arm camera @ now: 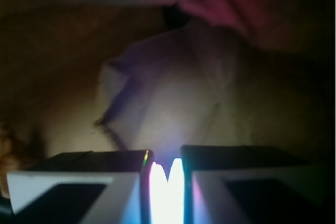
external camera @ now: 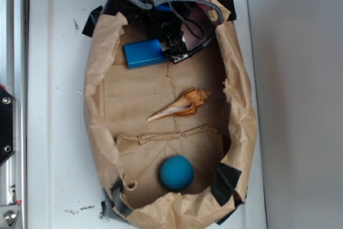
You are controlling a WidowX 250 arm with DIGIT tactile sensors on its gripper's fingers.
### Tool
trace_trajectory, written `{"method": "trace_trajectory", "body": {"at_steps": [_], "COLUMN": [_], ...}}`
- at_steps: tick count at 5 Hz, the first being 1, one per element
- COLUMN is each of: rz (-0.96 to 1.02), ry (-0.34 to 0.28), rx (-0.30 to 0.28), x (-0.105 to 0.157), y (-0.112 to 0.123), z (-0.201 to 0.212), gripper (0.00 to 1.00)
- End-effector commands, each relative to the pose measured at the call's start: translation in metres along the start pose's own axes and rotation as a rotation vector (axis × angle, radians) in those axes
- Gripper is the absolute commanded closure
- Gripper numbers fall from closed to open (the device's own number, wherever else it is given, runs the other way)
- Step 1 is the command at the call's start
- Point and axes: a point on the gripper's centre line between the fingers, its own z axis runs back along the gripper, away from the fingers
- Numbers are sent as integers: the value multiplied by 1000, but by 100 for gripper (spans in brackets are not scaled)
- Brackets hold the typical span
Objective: Grab the blue block.
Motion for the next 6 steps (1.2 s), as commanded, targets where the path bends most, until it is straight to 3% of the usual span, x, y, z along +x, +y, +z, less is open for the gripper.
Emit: {"method": "trace_trajectory", "body": {"at_steps": [1,4,5,6], "rz": [-59,-59,85,138], "ry": [-16,-16,-7,15], "rx": [-24,-24,23,72], "x": [-7,-7,-13,-19], "y": [-25,-25,-24,-8], "z": [49,49,40,33], "gripper": [0,0,0,0]}}
